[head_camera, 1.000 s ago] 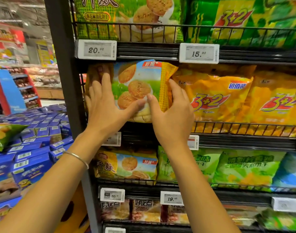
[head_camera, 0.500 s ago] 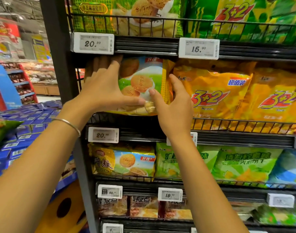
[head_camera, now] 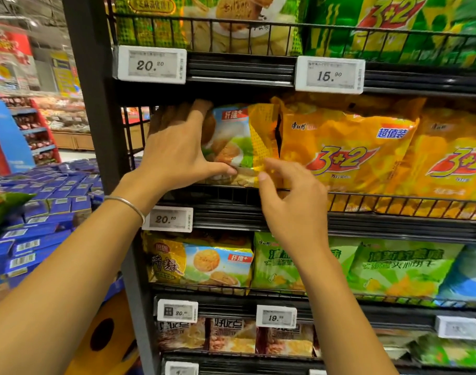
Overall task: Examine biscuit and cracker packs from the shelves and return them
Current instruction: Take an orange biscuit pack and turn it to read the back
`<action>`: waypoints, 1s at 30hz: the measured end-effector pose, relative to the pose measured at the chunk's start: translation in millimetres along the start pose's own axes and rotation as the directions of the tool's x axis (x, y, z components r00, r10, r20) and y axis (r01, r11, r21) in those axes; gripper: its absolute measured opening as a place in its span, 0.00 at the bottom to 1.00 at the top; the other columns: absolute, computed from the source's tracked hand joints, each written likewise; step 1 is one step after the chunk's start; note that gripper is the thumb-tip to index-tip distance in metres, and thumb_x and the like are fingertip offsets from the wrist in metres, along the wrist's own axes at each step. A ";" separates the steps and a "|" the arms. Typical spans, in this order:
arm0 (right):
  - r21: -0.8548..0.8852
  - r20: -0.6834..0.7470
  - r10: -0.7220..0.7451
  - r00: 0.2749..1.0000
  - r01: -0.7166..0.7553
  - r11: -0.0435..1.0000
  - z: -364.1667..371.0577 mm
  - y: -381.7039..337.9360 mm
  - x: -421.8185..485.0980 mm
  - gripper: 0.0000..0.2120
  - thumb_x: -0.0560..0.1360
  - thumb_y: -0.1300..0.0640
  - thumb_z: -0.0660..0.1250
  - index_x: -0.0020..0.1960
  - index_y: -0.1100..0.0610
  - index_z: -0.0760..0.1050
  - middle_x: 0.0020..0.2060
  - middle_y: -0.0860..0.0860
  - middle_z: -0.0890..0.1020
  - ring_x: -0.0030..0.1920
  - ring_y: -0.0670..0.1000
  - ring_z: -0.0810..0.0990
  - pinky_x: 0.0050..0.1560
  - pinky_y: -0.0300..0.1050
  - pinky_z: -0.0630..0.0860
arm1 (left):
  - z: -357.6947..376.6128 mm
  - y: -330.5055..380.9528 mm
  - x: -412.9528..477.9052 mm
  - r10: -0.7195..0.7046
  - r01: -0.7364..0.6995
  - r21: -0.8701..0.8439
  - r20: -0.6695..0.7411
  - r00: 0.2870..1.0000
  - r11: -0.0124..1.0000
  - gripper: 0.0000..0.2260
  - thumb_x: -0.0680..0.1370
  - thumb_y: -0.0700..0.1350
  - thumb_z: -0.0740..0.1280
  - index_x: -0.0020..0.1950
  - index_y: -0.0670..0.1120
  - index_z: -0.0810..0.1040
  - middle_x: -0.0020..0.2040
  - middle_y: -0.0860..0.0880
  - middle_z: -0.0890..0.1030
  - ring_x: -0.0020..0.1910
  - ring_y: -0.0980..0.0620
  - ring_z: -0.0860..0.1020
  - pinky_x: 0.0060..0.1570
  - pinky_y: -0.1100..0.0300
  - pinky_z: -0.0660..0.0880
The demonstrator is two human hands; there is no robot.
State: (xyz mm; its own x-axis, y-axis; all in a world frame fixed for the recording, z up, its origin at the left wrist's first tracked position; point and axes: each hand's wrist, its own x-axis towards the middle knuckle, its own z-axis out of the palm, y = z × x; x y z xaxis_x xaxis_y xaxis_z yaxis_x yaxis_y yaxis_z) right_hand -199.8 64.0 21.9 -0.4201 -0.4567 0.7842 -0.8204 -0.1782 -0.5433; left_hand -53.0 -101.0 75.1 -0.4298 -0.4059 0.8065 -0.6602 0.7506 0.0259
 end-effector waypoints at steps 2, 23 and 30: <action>-0.178 0.057 0.016 0.998 -0.006 0.984 4.1 -1.3 -0.5 0.18 0.81 0.46 0.66 0.69 0.50 0.79 0.60 0.47 0.84 0.62 0.53 0.78 0.62 0.51 0.68 | -0.5 9.3 -2.0 -0.014 0.015 0.030 -0.028 1.000 0.999 0.47 0.61 0.82 0.64 0.69 0.53 0.63 0.50 0.40 0.83 0.44 0.36 0.83 0.38 0.53 0.71; 0.255 -0.044 0.198 0.979 -0.180 0.950 -6.8 26.1 -14.0 0.12 0.78 0.47 0.66 0.56 0.50 0.85 0.44 0.41 0.87 0.39 0.50 0.86 0.47 0.59 0.83 | -5.6 33.3 -19.8 -0.038 0.040 0.102 -0.015 0.999 0.994 0.48 0.68 0.81 0.59 0.80 0.53 0.62 0.74 0.36 0.68 0.70 0.32 0.69 0.66 0.35 0.67; 0.348 -0.365 0.265 0.892 -0.134 0.928 -67.4 63.9 -1.4 0.08 0.79 0.58 0.67 0.56 0.54 0.81 0.51 0.48 0.85 0.51 0.45 0.83 0.50 0.40 0.79 | -0.6 96.1 -28.4 -0.101 0.040 -0.240 -0.246 0.964 0.970 0.27 0.78 0.60 0.68 0.71 0.45 0.77 0.68 0.44 0.76 0.68 0.41 0.73 0.63 0.45 0.69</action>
State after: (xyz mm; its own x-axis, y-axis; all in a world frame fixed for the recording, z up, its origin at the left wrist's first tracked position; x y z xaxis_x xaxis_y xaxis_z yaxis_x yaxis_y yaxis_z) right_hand -277.8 112.0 6.2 -0.7342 -0.1363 0.6651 -0.5704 -0.4076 -0.7132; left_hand -103.9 -17.1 55.0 -0.1962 -0.3386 0.9203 -0.5099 0.8368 0.1992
